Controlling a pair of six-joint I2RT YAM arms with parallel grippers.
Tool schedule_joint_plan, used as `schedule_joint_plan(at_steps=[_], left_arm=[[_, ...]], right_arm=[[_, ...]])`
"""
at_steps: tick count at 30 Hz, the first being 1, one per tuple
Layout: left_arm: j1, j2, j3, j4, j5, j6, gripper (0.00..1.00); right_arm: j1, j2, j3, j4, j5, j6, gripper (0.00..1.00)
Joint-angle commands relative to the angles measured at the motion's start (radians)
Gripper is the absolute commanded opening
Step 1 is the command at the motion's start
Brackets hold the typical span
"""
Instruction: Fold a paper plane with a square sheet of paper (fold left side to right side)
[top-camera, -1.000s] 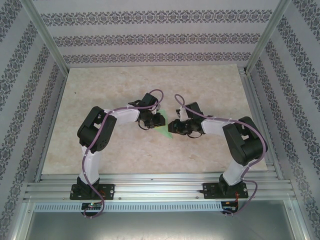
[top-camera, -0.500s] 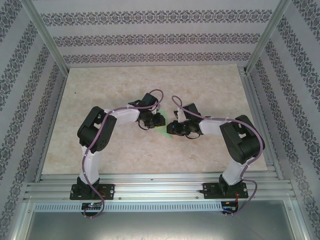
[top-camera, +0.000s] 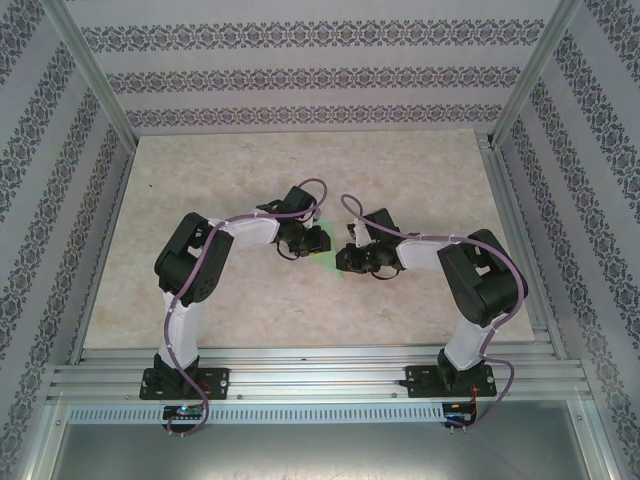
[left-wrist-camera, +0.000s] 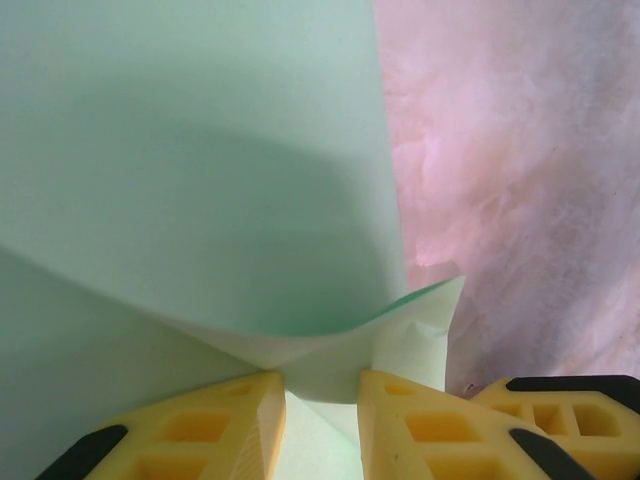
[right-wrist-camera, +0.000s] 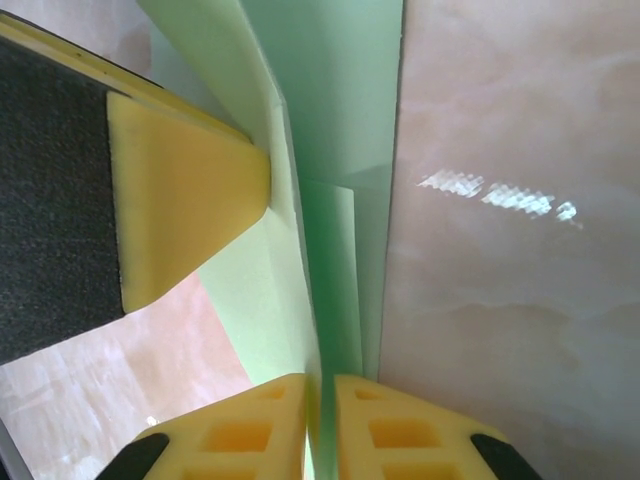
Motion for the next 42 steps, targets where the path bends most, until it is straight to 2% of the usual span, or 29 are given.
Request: schedule_joint_plan(at_steps=[1,11,21,25,30,42], left_arm=[[-0.010,0.073,-0.020,-0.066,-0.099,0.011,0.30],[-0.006,0.041,-0.027,-0.062,-0.094,0.020,0.30],[0.037,-0.164,-0.042,-0.079,-0.066,0.059,0.33],[0.029,-0.206,-0.081,-0.011,0.026,0.051,0.27],[-0.019,-0.150,-0.106,0.126,0.150,-0.001,0.22],[-0.043,-0.021,-0.035,0.130,0.116,-0.007,0.20]], right_arm=[[-0.016,0.026,-0.004,-0.022,0.008,-0.021,0.11],[-0.038,0.064,-0.006,-0.027,-0.014,-0.036,0.08],[-0.038,0.085,-0.025,-0.032,-0.011,-0.045,0.08],[-0.039,0.085,-0.025,-0.029,-0.012,-0.043,0.08],[-0.038,0.089,-0.018,-0.028,-0.014,-0.040,0.08],[-0.035,0.088,-0.013,-0.049,-0.006,-0.043,0.08]])
